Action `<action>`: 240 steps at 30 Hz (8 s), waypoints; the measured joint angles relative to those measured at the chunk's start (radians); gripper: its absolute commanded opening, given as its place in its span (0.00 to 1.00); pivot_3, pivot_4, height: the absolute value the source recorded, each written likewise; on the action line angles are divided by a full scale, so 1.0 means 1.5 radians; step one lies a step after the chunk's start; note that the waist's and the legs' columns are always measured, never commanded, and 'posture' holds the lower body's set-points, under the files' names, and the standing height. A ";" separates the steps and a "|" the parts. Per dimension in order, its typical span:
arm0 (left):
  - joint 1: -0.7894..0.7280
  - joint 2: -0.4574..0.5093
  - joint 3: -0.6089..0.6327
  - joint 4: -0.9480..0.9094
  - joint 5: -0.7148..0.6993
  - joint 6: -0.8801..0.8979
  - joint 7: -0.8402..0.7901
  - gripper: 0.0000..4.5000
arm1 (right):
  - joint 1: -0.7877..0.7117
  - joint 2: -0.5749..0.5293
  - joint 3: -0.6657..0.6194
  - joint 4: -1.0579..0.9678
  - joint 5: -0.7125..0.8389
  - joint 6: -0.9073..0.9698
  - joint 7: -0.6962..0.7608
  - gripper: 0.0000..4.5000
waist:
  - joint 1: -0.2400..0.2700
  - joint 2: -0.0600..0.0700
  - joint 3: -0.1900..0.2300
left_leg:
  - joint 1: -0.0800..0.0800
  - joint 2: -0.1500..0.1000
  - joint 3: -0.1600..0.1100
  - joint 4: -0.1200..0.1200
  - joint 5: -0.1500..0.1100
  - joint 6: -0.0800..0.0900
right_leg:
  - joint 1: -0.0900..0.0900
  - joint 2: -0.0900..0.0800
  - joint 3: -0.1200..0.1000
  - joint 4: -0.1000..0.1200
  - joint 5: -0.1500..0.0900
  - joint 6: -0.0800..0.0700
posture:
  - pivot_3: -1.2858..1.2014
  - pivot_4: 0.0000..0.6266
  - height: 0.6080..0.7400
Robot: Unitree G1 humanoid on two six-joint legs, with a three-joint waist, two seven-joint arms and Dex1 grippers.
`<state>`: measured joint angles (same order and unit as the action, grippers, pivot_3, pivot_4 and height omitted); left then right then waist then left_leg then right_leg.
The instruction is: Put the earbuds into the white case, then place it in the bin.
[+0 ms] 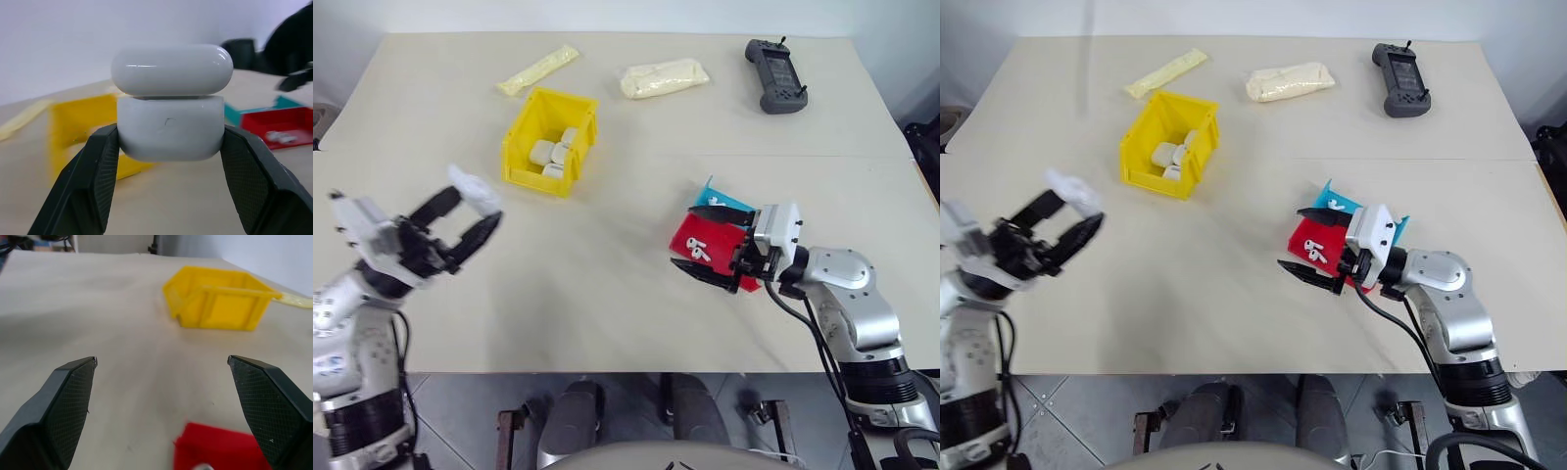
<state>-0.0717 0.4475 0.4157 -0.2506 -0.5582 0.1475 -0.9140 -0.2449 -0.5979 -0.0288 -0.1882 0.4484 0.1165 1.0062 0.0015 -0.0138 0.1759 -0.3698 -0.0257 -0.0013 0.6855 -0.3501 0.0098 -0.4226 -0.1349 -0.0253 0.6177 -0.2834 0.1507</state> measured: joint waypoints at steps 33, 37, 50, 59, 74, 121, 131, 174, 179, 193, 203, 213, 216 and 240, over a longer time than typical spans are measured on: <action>-0.207 -0.197 -0.358 0.318 0.048 -0.250 -0.286 0.61 | 0.306 -0.210 -0.295 -0.199 0.088 0.200 -0.055 1.00 | 0.011 0.004 -0.002 | 0.008 0.002 0.006 0.000 -0.003 0.005 | 0.010 0.002 0.003 -0.013 0.003 0.004 | 0.52 0.24 1.00; -0.194 -0.178 -0.345 0.307 0.050 -0.250 -0.271 0.61 | 0.155 -0.274 -0.184 -0.245 0.148 0.356 -0.091 1.00 | 0.019 0.004 -0.002 | 0.006 0.002 0.002 0.000 -0.003 0.004 | 0.009 0.002 0.000 -0.014 0.002 0.003 | 0.52 0.24 1.00; -0.137 -0.142 -0.334 0.277 0.049 -0.245 -0.244 0.61 | -0.355 -0.206 0.260 -0.155 0.096 0.764 -0.171 1.00 | 0.016 0.006 -0.001 | -0.003 0.001 -0.003 0.003 -0.003 0.004 | 0.006 0.000 -0.006 -0.017 0.006 0.003 | 0.52 0.24 1.00; -0.126 -0.131 -0.334 0.251 0.049 -0.243 -0.219 0.61 | -0.371 -0.206 0.318 -0.126 0.030 0.766 -0.159 1.00 | 0.013 0.006 -0.001 | -0.004 0.001 -0.003 0.003 -0.003 0.004 | 0.006 0.001 -0.007 -0.016 0.006 0.003 | 0.52 0.24 1.00; -0.114 -0.129 -0.336 0.231 0.050 -0.236 -0.199 0.61 | -0.362 -0.213 0.320 -0.133 0.007 0.766 -0.133 0.64 | 0.013 0.006 -0.001 | -0.004 0.002 -0.003 0.004 -0.003 0.004 | 0.006 0.001 -0.007 -0.016 0.006 0.003 | 0.52 0.24 1.00; -0.119 -0.130 -0.337 0.230 0.050 -0.236 -0.186 0.61 | -0.355 -0.198 0.361 -0.102 -0.102 0.721 -0.109 0.32 | 0.013 0.006 -0.001 | -0.004 0.002 -0.003 0.004 -0.003 0.004 | 0.006 0.001 -0.007 -0.018 0.006 0.003 | 0.52 0.24 1.00; -0.119 -0.129 -0.337 0.230 0.050 -0.236 -0.185 0.61 | -0.354 -0.192 0.361 -0.102 -0.107 0.721 -0.109 0.32 | 0.013 0.006 -0.001 | -0.004 0.002 -0.003 0.004 -0.003 0.004 | 0.006 0.001 -0.007 -0.018 0.006 0.003 | 0.52 0.24 1.00; -0.208 -0.191 -0.350 0.251 -0.007 -0.140 -0.266 0.61 | 0.077 0.156 -0.206 -0.360 0.304 0.406 -0.170 0.11 | 0.016 0.008 0.000 | -0.002 0.002 -0.005 0.003 -0.002 0.003 | 0.009 0.001 -0.012 -0.017 0.007 0.003 | 0.52 0.24 1.00; -0.234 -0.194 -0.348 0.251 -0.010 -0.126 -0.266 0.61 | 0.092 0.192 -0.157 -0.372 0.324 0.364 -0.215 0.11 | 0.014 0.008 0.000 | -0.002 0.001 -0.004 0.003 -0.002 0.004 | 0.009 0.002 -0.012 -0.018 0.007 0.003 | 0.52 0.24 1.00; -0.249 -0.200 -0.342 0.245 -0.017 -0.103 -0.253 0.61 | 0.101 0.200 -0.042 -0.361 0.293 0.281 -0.268 0.11 | 0.015 0.008 0.000 | -0.002 0.001 -0.004 0.003 -0.002 0.003 | 0.009 0.002 -0.012 -0.017 0.007 0.003 | 0.52 0.24 1.00; -0.242 -0.201 -0.342 0.228 -0.017 -0.094 -0.245 0.61 | 0.141 0.210 -0.027 -0.323 0.266 0.210 -0.264 0.11 | 0.014 0.008 0.000 | -0.002 0.001 -0.004 0.003 -0.002 0.003 | 0.009 0.002 -0.012 -0.017 0.007 0.003 | 0.52 0.24 1.00; -0.234 -0.204 -0.344 0.227 -0.017 -0.090 -0.241 0.61 | 0.146 0.204 -0.010 -0.296 0.244 0.162 -0.230 0.11 | 0.014 0.008 0.000 | -0.002 0.001 -0.004 0.003 -0.002 0.003 | 0.009 0.002 -0.012 -0.017 0.007 0.003 | 0.52 0.24 1.00; -0.232 -0.204 -0.344 0.227 -0.017 -0.090 -0.239 0.61 | 0.141 0.204 0.000 -0.282 0.226 0.141 -0.220 0.11 | 0.014 0.008 0.000 | -0.002 0.000 -0.004 0.003 -0.002 0.003 | 0.009 0.002 -0.012 -0.017 0.007 0.003 | 0.52 0.24 1.00; -0.234 -0.219 -0.343 0.250 -0.002 -0.091 -0.243 0.61 | 0.127 0.160 0.027 -0.228 0.176 0.056 -0.169 0.11 | 0.014 0.008 0.000 | -0.002 0.000 -0.004 0.003 -0.002 0.003 | 0.009 0.002 -0.012 -0.018 0.007 0.003 | 0.52 0.24 1.00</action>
<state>-0.4230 0.1192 -0.0995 0.1240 -0.5605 0.0114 -1.2780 -0.0540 -0.3581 0.0124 -0.5300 0.7122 0.2009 0.7521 0.0232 -0.0023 0.1760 -0.3725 -0.0251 -0.0067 0.6899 -0.3534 0.0149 -0.4088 -0.1314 -0.0428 0.5914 -0.2727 0.1552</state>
